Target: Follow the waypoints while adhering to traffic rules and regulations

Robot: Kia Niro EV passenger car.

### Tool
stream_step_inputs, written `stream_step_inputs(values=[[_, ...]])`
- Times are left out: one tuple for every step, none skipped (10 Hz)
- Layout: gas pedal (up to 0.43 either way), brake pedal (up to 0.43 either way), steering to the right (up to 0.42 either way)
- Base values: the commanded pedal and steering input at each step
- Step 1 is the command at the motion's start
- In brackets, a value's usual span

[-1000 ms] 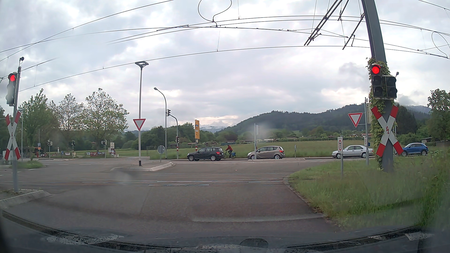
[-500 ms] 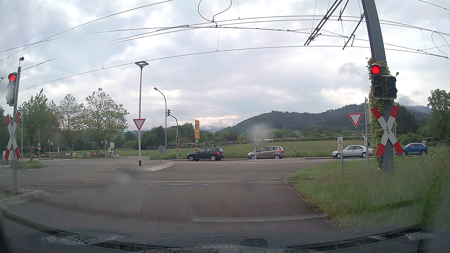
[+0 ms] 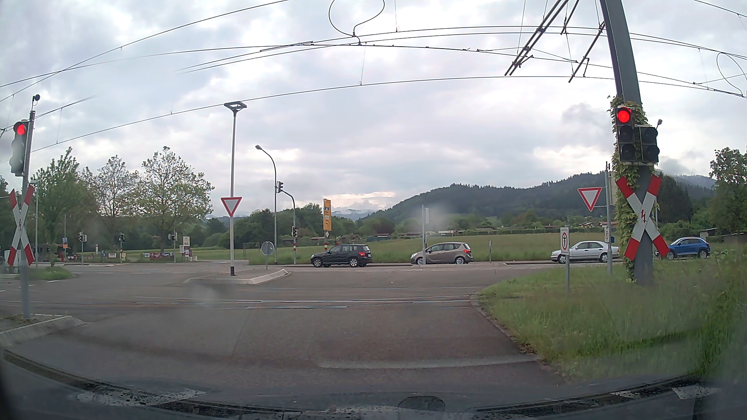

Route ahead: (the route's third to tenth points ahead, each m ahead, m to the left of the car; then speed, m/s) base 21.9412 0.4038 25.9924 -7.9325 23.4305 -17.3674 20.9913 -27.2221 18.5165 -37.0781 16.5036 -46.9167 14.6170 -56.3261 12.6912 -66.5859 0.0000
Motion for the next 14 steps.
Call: stream_step_inputs(values=[[0.000,0.262,-0.058],[0.000,0.268,-0.059],[0.000,0.268,-0.059],[0.000,0.262,-0.059],[0.000,0.268,-0.059],[0.000,0.262,-0.059],[0.000,0.262,-0.059],[0.000,0.244,-0.058],[0.000,0.061,-0.058],[0.000,0.000,-0.059],[0.000,0.000,-0.059],[0.000,0.000,-0.059],[0.000,0.000,-0.059],[0.020,0.000,-0.059]])
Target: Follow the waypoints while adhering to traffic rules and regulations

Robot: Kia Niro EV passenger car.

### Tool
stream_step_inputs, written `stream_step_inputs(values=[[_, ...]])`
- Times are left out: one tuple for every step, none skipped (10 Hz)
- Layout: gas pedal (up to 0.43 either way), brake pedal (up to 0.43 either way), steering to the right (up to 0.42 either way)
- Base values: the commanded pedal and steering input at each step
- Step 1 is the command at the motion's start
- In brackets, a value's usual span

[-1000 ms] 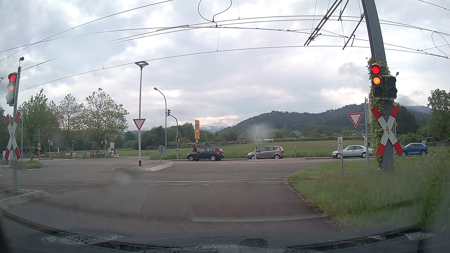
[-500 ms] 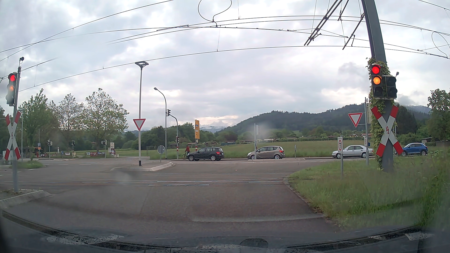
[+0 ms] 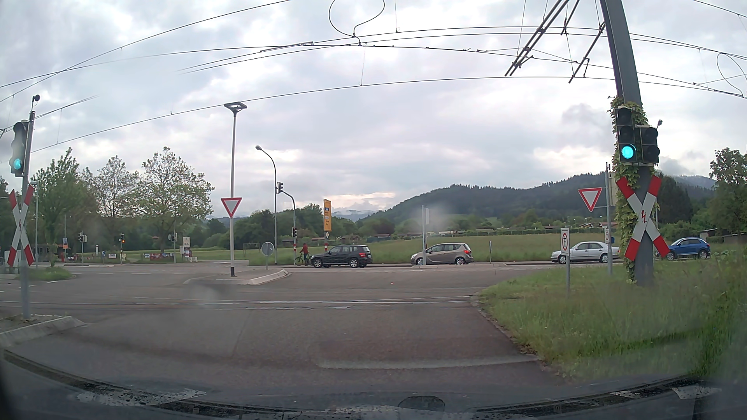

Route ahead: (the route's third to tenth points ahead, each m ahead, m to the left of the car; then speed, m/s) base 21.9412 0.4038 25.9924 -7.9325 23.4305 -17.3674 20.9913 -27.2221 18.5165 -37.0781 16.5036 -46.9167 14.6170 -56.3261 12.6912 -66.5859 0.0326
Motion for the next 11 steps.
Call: stream_step_inputs(values=[[0.118,0.000,-0.059],[0.138,0.000,-0.059],[0.209,0.000,-0.059],[0.248,0.000,-0.058],[0.268,0.000,-0.059],[0.287,0.000,-0.058],[0.299,0.000,-0.059],[0.299,0.000,-0.057],[0.319,0.000,-0.054],[0.339,0.000,-0.048],[0.350,0.000,-0.043]])
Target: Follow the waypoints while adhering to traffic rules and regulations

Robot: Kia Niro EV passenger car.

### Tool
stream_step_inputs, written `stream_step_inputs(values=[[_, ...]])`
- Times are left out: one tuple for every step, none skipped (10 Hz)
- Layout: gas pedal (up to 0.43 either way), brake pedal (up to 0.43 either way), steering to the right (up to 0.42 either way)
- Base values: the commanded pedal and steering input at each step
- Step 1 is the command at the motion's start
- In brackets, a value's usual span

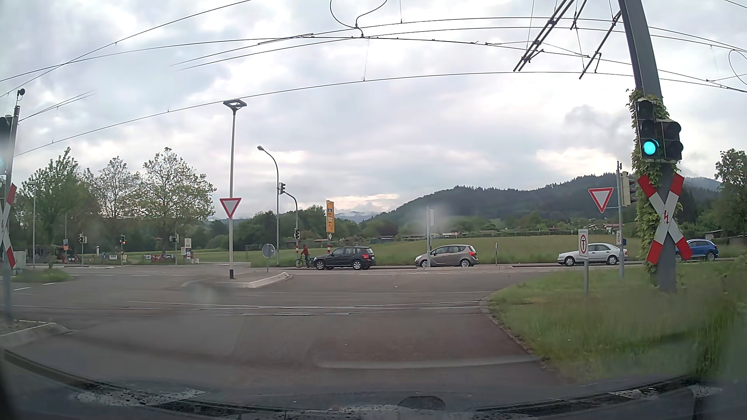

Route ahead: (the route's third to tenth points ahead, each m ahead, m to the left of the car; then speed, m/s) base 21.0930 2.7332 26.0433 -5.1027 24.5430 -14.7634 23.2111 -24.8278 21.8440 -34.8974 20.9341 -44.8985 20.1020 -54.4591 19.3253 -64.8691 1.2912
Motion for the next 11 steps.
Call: stream_step_inputs(values=[[0.358,0.000,-0.037],[0.358,0.000,-0.030],[0.358,0.000,-0.025],[0.358,0.000,-0.019],[0.358,0.000,-0.012],[0.358,0.000,-0.005],[0.358,0.000,-0.003],[0.358,0.000,0.000],[0.358,0.000,0.003],[0.358,0.000,0.004],[0.350,0.000,0.007]])
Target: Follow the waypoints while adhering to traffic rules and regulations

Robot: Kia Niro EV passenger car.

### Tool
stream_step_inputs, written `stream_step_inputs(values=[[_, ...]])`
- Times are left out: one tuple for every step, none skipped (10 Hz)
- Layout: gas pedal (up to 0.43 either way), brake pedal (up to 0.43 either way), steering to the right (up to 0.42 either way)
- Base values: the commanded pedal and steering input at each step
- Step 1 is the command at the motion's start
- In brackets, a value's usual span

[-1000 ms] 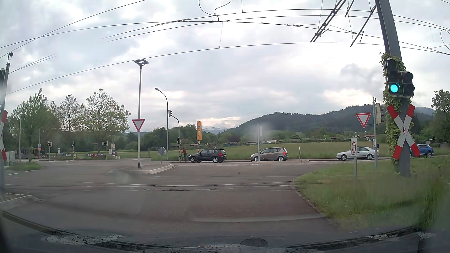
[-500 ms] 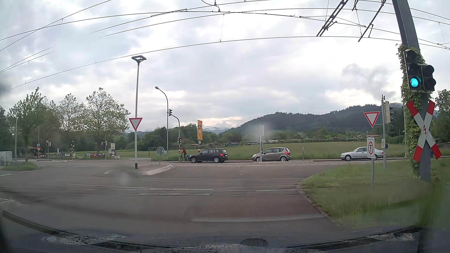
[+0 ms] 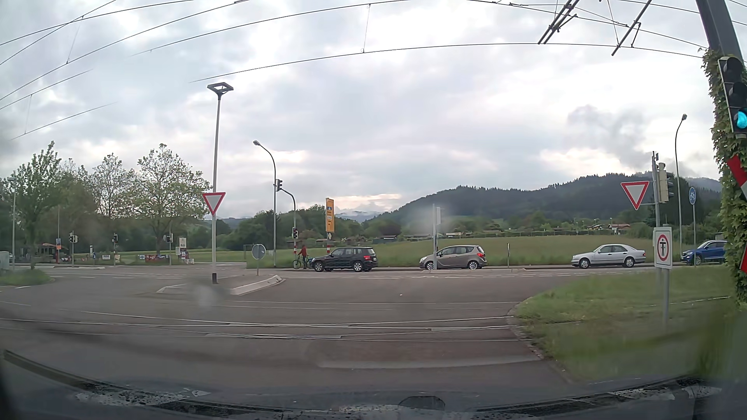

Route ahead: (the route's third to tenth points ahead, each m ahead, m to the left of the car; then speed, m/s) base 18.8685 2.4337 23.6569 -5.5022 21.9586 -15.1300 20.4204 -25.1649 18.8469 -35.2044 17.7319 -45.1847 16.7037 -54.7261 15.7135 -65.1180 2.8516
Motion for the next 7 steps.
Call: stream_step_inputs(values=[[0.350,0.000,0.009],[0.331,0.000,0.011],[0.311,0.000,0.013],[0.268,0.000,0.015],[0.260,0.000,0.017],[0.240,0.000,0.020],[0.209,0.000,0.024]])
